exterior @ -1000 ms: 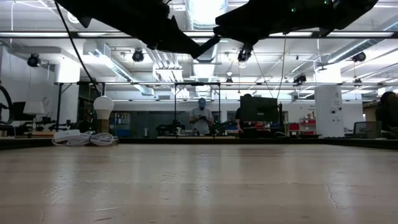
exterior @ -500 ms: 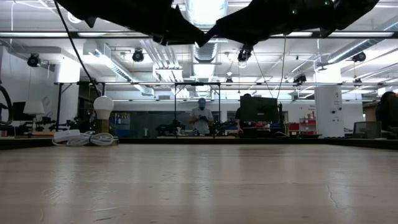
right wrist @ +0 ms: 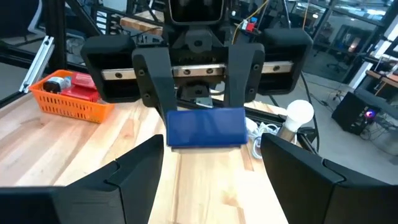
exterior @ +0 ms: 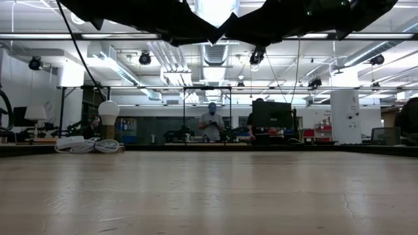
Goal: Pick & Place Office items
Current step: Put the blue digital clock into the black bin
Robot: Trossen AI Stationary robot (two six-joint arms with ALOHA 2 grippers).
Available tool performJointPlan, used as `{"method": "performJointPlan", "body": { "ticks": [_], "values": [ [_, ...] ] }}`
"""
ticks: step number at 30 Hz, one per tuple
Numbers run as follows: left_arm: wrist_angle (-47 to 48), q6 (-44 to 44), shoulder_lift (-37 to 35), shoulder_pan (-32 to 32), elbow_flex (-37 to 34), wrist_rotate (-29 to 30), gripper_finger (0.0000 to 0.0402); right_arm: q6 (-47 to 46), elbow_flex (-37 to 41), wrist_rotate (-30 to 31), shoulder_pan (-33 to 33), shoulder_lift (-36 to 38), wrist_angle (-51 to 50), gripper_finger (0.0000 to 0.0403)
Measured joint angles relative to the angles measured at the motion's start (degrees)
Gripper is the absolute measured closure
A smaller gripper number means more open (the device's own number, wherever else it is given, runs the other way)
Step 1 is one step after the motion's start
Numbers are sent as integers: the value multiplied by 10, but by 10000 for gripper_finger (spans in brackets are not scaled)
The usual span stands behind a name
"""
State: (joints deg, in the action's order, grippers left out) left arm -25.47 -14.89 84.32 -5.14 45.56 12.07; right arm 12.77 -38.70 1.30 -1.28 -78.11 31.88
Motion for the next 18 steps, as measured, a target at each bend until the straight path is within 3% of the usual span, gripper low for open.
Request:
{"method": "performJointPlan", "body": {
  "ticks": [18],
  "values": [
    [-11,4,15,12,7,-23,239,29,-2,-18,0,0,1,157]
  ]
}}
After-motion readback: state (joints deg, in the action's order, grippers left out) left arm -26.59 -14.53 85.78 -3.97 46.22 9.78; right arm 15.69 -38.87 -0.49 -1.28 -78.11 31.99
